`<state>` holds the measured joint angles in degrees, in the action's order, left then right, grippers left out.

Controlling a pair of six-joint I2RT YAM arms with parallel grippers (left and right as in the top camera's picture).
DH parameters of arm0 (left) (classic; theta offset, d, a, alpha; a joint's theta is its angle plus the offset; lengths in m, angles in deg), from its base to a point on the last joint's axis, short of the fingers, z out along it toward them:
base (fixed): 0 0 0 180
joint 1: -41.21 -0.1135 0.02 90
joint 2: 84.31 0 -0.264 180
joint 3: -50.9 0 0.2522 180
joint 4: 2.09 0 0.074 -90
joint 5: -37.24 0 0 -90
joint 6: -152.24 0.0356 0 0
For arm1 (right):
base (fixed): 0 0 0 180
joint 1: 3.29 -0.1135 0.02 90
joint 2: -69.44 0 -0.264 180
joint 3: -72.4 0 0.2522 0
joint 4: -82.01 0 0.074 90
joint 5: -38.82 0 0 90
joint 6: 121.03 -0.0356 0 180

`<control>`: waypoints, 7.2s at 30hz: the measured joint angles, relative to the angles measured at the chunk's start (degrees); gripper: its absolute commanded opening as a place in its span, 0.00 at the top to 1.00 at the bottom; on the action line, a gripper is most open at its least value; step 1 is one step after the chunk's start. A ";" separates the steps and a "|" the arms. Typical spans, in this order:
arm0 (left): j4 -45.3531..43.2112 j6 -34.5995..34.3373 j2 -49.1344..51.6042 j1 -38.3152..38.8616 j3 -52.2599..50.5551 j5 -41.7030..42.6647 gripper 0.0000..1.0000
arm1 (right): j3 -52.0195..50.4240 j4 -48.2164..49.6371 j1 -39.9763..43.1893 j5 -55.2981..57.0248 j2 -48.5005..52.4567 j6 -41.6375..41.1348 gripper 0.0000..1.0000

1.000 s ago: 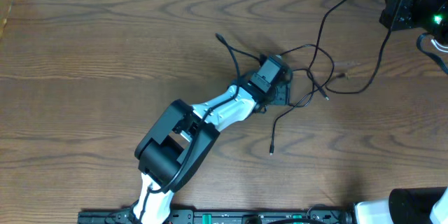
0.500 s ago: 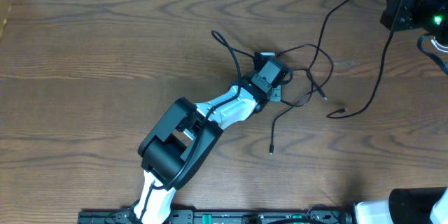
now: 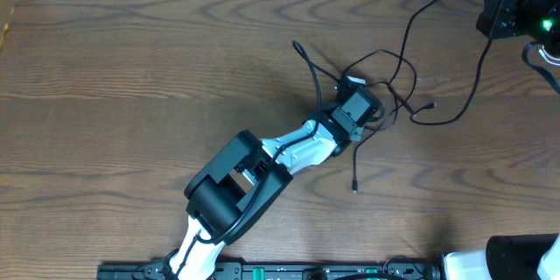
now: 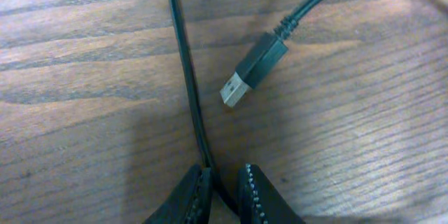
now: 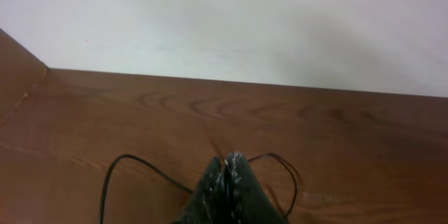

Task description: Untangle cables

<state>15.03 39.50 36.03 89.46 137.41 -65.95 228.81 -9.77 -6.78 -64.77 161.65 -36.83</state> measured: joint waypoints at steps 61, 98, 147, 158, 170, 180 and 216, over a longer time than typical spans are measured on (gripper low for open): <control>29.99 0.59 -3.26 -26.60 6.34 15.72 0.87 | -0.55 50.21 6.40 -27.54 23.23 -23.45 0.99; 29.86 0.59 -3.26 -26.60 6.01 15.87 0.87 | -0.33 35.74 29.42 -4.96 9.75 -41.66 0.99; 29.20 0.59 -3.26 -26.60 5.99 16.11 0.86 | -0.72 8.76 49.44 23.19 44.15 -24.50 0.08; 29.20 0.59 -3.26 -26.60 5.99 16.11 0.86 | -0.70 8.37 47.78 -4.98 35.08 -5.95 0.15; 29.22 0.59 -3.26 -26.60 5.99 16.11 0.86 | -1.46 0.68 38.34 -16.31 30.21 5.46 0.16; 29.18 0.59 -3.26 -26.60 5.99 16.11 0.86 | -13.81 7.06 24.52 -10.64 30.21 11.72 0.17; 29.18 0.59 -3.26 -26.60 5.57 16.06 0.85 | -50.99 28.89 5.31 13.22 30.23 2.47 0.50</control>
<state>44.21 40.09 32.77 62.86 142.99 -49.89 177.81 19.13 -1.47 -51.54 191.88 -34.36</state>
